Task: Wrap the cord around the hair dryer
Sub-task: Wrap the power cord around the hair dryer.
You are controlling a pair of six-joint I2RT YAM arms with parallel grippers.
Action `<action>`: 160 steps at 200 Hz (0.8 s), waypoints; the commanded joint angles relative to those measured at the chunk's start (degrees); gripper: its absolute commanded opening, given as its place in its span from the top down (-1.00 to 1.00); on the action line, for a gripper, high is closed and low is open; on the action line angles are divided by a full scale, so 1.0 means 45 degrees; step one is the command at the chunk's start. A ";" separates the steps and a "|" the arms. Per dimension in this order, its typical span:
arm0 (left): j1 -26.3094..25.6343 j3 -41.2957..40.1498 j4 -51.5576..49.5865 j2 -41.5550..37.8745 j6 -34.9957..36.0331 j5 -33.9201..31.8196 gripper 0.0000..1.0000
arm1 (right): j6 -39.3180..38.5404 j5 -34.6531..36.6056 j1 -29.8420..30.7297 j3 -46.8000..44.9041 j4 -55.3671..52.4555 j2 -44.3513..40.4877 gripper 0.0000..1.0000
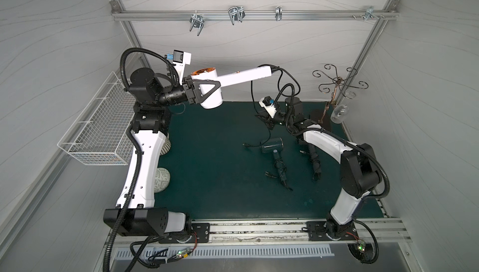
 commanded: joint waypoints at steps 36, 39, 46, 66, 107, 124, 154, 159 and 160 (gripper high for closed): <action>0.0348 0.0176 0.1562 -0.0061 -0.0681 -0.0511 1.00 | 0.1092 -0.0801 0.0042 0.0480 -0.0585 -0.0271 1.00; 0.0390 0.0163 0.1524 -0.0053 -0.0673 -0.0587 1.00 | 0.1175 -0.0851 0.0078 0.0439 -0.0598 -0.0290 1.00; 0.0522 0.0149 0.1416 -0.0037 -0.0670 -0.0857 1.00 | 0.1292 -0.0916 0.0209 0.0340 -0.0667 -0.0364 1.00; 0.1027 -0.0197 0.1540 -0.0042 -0.0913 -0.1546 1.00 | 0.1551 -0.0772 0.0750 -0.0273 -0.0762 -0.0826 1.00; 0.2123 -0.1342 0.2893 0.0196 -0.2184 -0.2619 1.00 | 0.1091 -0.0307 0.1976 -0.0605 -0.2405 -0.1740 1.00; 0.2456 -0.1677 0.2841 0.0353 -0.2100 -0.3015 1.00 | 0.0189 -0.0074 0.2463 0.0117 -0.4035 -0.1951 1.00; 0.2533 -0.1587 0.0733 0.0616 -0.0307 -0.3569 1.00 | -0.1638 0.0296 0.3265 0.2786 -0.7853 -0.1883 1.00; 0.2534 -0.1553 0.0394 0.0677 -0.0044 -0.3659 1.00 | -0.1931 0.0385 0.3423 0.3265 -0.8406 -0.1843 1.00; 0.2534 -0.1557 0.0326 0.0684 0.0008 -0.3687 1.00 | -0.1974 0.0398 0.3438 0.3368 -0.8519 -0.1840 1.00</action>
